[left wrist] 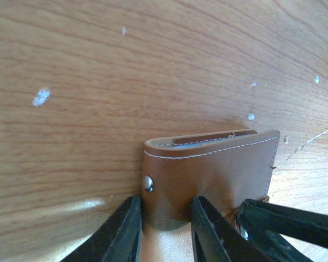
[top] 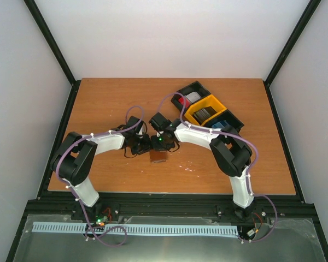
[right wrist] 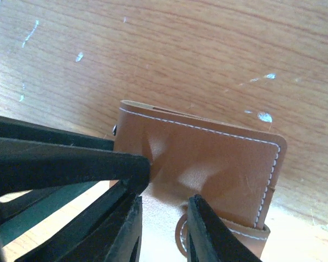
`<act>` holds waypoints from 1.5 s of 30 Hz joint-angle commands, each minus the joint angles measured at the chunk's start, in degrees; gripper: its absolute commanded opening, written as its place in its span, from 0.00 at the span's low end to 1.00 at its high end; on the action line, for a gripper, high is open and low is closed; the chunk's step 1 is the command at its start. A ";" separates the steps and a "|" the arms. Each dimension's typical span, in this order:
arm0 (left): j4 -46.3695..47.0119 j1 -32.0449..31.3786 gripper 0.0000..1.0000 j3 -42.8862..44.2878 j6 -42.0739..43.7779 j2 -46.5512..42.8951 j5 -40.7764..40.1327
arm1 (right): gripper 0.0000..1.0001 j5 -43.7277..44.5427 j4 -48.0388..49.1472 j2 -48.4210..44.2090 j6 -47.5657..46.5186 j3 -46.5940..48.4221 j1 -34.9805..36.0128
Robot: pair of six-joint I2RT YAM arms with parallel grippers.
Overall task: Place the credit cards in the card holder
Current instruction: Close the card holder at the center of the board.
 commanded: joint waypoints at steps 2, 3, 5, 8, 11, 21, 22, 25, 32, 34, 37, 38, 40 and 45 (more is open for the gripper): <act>-7.82 -1.76 0.28 -3.86 0.01 6.63 -2.44 | 0.24 -0.41 0.15 -4.46 1.70 -1.08 1.76; -7.85 -1.76 0.28 -3.79 0.07 6.64 -2.43 | 0.24 0.84 -0.30 -5.09 2.12 -1.52 1.80; -7.95 -1.76 0.28 -3.71 0.20 6.60 -2.49 | 0.23 3.35 -1.63 -6.08 2.80 -2.53 1.80; -8.04 -1.76 0.28 -3.58 0.28 6.62 -2.62 | 0.19 4.18 -4.23 -5.66 2.76 -2.98 1.80; -8.08 -1.75 0.28 -3.41 0.35 6.75 -2.60 | 0.13 4.34 -4.60 -5.44 3.19 -4.43 1.80; -8.23 -1.76 0.28 -3.59 0.30 6.63 -2.71 | 0.15 5.99 -2.66 -7.43 2.35 -4.10 1.75; -8.22 -1.76 0.29 -3.57 0.30 6.64 -2.70 | 0.15 6.25 -2.54 -7.81 2.36 -4.18 1.73; -8.22 -1.74 0.28 -3.44 0.30 6.79 -2.69 | 0.15 6.51 -0.83 -9.51 3.17 -5.57 1.43; -8.23 -1.76 0.29 -3.56 0.15 6.62 -2.56 | 0.15 6.42 -2.05 -7.91 3.92 -5.35 0.14; -8.39 -1.75 0.28 -3.26 0.35 6.66 -2.67 | 0.14 6.19 -2.30 -6.80 3.68 -4.77 0.09; -8.47 -1.76 0.28 -3.21 0.51 6.79 -2.74 | 0.13 6.17 -2.34 -5.42 3.31 -3.91 0.04; -8.48 -1.76 0.29 -3.22 0.55 6.81 -2.71 | 0.13 5.79 -2.09 -5.08 3.06 -3.71 0.05; -8.54 -1.76 0.29 -3.17 0.54 6.95 -2.58 | 0.13 5.32 -0.81 -4.78 2.68 -3.66 -0.04; -8.49 -1.76 0.28 -3.27 0.55 6.86 -2.59 | 0.13 6.28 -1.20 -3.74 2.37 -2.54 -0.43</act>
